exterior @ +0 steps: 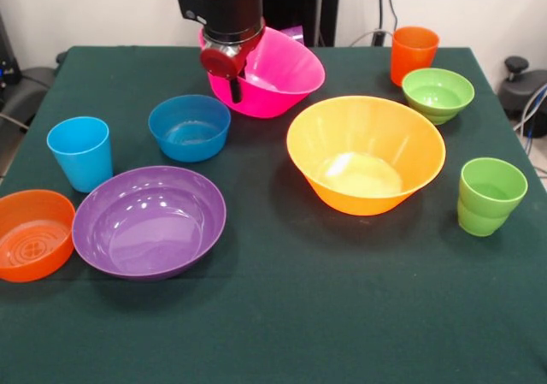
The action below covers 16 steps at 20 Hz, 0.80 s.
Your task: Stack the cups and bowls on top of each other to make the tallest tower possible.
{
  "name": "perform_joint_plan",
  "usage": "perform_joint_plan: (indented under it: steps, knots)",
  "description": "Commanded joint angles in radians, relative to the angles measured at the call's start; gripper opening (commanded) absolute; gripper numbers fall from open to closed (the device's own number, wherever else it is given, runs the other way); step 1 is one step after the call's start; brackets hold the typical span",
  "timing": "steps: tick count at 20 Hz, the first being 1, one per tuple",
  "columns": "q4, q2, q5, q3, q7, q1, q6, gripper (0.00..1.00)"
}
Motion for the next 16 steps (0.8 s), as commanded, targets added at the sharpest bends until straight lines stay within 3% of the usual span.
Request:
perform_joint_plan:
  steps: [1, 7, 16]
  knots:
    - [0.000, -0.033, 0.012, -0.019, 0.201, 0.068, -0.012, 0.00]
    - [0.011, -0.080, 0.007, -0.051, 0.212, 0.105, -0.002, 0.00]
    - [0.077, -0.200, 0.058, -0.053, 0.197, 0.127, 0.045, 0.00]
